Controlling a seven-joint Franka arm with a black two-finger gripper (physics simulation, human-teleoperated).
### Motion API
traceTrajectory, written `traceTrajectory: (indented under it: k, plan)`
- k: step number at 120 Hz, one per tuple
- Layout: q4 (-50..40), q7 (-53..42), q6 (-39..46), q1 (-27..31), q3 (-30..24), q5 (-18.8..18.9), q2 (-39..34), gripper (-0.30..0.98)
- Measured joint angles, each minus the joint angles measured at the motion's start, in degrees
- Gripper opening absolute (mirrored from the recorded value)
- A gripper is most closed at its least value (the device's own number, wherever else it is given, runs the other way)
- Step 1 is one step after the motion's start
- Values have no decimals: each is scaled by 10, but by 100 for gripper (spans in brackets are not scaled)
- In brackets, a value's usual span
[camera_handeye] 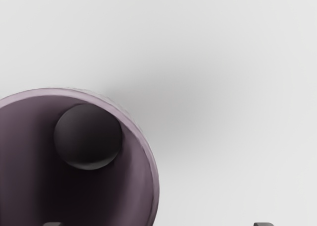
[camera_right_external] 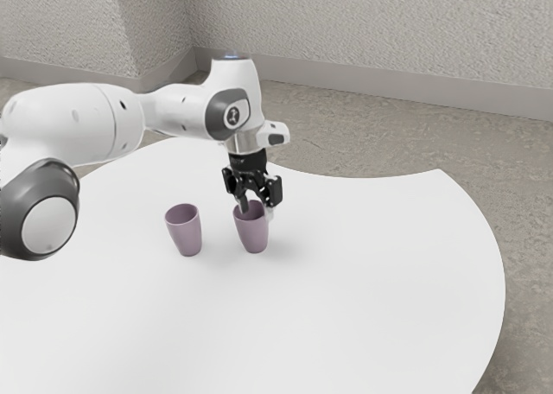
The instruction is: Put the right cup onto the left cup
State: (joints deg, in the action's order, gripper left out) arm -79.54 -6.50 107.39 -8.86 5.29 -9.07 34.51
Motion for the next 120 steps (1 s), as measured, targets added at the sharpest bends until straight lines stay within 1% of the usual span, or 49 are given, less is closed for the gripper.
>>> traceTrajectory:
  k: [40,54,71,101,120]
  plan:
    - [34,-25,8,7,-2,-5,41,48]
    - [42,-32,8,9,-3,-5,52,44]
    - [44,-38,9,11,-7,-5,57,33]
    - [44,-45,6,11,-6,-4,57,5]
    - [44,-47,6,11,-6,-6,57,-4]
